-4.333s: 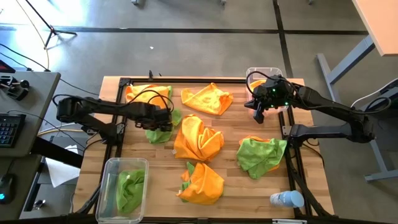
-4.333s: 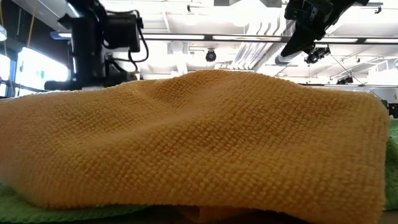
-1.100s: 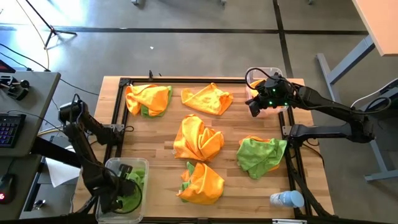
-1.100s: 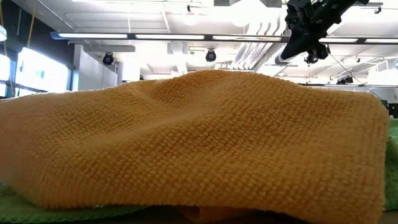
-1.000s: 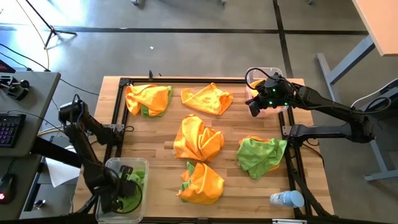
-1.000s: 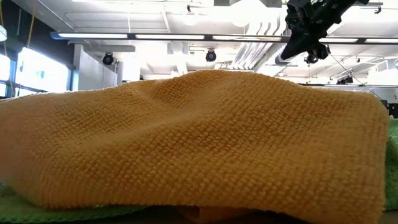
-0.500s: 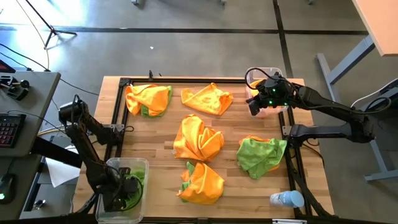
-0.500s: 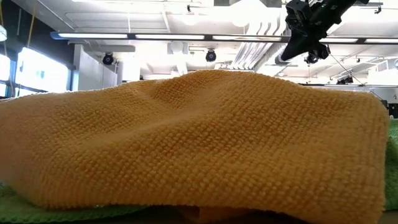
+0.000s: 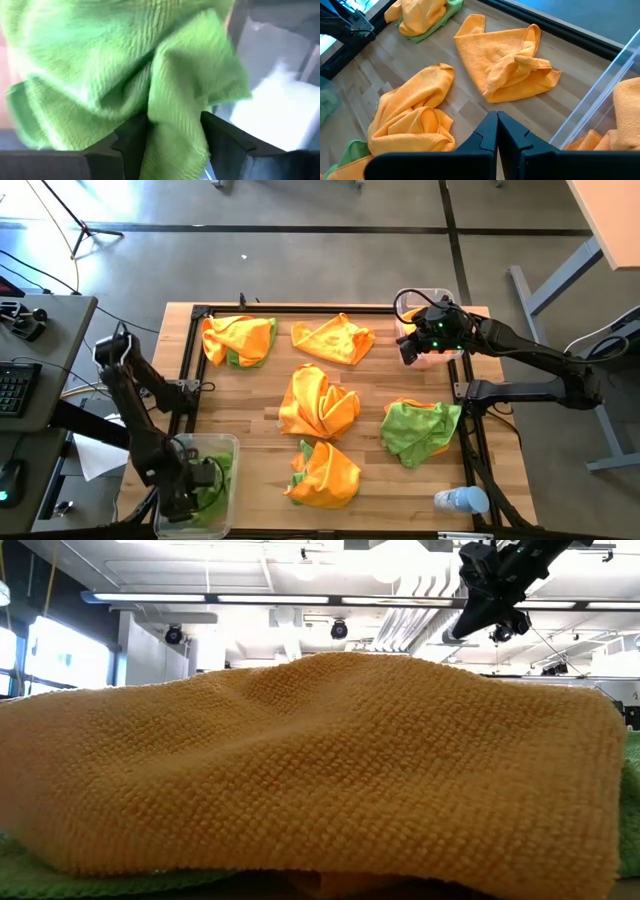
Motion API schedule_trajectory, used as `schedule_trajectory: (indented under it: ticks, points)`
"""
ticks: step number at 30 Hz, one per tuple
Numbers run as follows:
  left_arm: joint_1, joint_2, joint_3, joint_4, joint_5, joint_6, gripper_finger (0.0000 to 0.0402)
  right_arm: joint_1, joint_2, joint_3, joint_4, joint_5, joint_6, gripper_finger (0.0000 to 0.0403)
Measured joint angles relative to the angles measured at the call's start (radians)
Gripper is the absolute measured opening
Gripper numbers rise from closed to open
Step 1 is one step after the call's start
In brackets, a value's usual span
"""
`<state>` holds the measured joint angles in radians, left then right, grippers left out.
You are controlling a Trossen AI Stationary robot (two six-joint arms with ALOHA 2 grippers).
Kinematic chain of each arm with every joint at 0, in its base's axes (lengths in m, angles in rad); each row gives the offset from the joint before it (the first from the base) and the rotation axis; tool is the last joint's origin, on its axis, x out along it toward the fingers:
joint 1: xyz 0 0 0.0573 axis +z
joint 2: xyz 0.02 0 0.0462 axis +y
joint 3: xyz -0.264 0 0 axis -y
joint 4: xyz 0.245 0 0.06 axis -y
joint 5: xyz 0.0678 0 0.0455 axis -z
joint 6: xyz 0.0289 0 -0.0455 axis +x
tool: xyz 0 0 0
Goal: Sort microfiber towel by color & place in baskets
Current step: Put the green microfiber towel into the bottom transparent bin, then put the orange microfiber towel into the top transparent bin
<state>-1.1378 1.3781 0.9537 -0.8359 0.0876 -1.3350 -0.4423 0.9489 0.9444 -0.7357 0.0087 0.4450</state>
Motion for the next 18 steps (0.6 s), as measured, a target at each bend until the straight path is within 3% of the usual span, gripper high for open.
schedule_trajectory:
  ticks: [10, 18]
  points:
    - [0.004, -0.09, 0.171, -0.311, -0.024, 0.0, 0.0168, 0.0, 0.0, 0.0, 0.0, 0.002, -0.009, 0.0]
    - [0.068, -0.128, 0.201, -0.449, -0.125, -0.005, 0.0163, 0.0, 0.0, 0.0, -0.021, 0.003, -0.066, 0.0]
